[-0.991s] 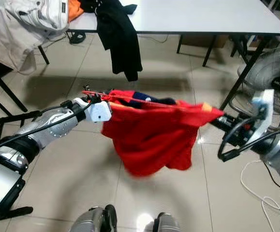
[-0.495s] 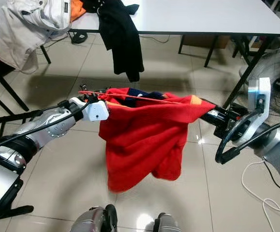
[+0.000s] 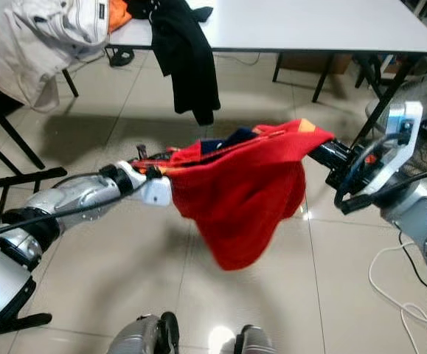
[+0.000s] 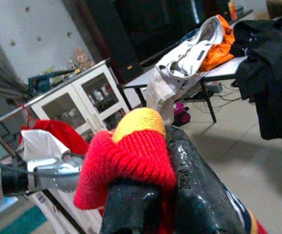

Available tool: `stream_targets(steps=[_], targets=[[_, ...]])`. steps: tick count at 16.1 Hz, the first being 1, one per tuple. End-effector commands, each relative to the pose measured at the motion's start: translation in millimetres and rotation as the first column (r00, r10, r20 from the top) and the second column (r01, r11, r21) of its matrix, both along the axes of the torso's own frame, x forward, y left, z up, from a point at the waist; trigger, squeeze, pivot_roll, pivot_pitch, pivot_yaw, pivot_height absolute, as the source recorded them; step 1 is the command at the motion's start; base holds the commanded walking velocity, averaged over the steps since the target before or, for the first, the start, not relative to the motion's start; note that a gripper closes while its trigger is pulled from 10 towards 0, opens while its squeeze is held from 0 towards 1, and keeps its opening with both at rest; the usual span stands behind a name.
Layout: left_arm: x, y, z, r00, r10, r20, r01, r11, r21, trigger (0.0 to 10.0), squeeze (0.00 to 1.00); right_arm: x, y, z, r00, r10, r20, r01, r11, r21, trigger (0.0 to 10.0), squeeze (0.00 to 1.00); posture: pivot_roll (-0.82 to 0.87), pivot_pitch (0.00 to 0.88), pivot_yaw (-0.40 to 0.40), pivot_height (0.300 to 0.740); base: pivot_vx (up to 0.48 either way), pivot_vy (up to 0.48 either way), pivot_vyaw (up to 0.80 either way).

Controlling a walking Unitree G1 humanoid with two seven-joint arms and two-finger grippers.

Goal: Hang hanger

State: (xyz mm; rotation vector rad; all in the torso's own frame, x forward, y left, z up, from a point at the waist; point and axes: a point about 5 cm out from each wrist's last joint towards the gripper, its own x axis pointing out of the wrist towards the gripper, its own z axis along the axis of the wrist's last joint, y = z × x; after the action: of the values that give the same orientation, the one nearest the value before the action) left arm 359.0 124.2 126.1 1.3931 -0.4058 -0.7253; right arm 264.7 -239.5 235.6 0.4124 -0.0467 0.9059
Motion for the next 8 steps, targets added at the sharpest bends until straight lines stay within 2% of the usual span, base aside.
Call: stream_targets(steps=[1,3,4,5,6,7,8], targets=[[-5.1,44.1,-27,0.986,0.157,-0.059,-0.144,0.972,0.184,10.0,0.0,-8.0,-20.6,40,0.981,-0.062,0.185,0.044,0.994,0.1,0.0,0.0,-0.25,0.12,0.052,0.74,0.0,0.0,0.0],[-3.3,41.8,-24,0.995,0.1,0.002,-0.097,0.96,0.263,10.0,0.0,-6.1,-16.8,24,0.991,-0.015,0.133,0.013,1.0,0.018,0.0,0.0,-0.24,0.122,0.053,0.74,0.0,0.0,0.0],[-0.9,43.3,-20,0.995,0.091,0.029,-0.095,0.953,0.288,10.0,0.0,-8.0,-13.5,10,0.996,0.019,0.092,-0.01,0.995,-0.095,0.0,0.0,-0.24,0.122,0.053,0.74,0.0,0.0,0.0],[1.4,45.9,-16,0.995,0.087,0.054,-0.099,0.945,0.311,10.0,0.0,-13.0,-9.5,-9,0.997,0.059,0.043,-0.047,0.967,-0.251,0.0,0.0,-0.24,0.123,0.056,0.74,0.0,0.0,0.0],[3.9,47.9,-12,0.994,0.081,0.078,-0.103,0.938,0.332,10.0,0.0,-18.7,-8.1,-22,0.995,0.095,-0.013,-0.094,0.942,-0.323,0.0,0.0,-0.24,0.123,0.056,0.74,0.0,0.0,0.0],[6.0,50.1,-8,0.992,0.079,0.097,-0.109,0.931,0.349,10.0,0.0,-22.5,-10.1,-36,0.992,0.104,-0.066,-0.122,0.896,-0.426,0.0,0.0,-0.24,0.126,0.057,0.74,0.0,0.0,0.0],[8.4,50.9,-4,0.99,0.072,0.119,-0.111,0.924,0.366,10.0,0.0,-24.2,-17.6,-55,0.988,0.072,-0.135,-0.134,0.829,-0.543,0.0,0.0,-0.24,0.126,0.057,0.74,0.0,0.0,0.0]])
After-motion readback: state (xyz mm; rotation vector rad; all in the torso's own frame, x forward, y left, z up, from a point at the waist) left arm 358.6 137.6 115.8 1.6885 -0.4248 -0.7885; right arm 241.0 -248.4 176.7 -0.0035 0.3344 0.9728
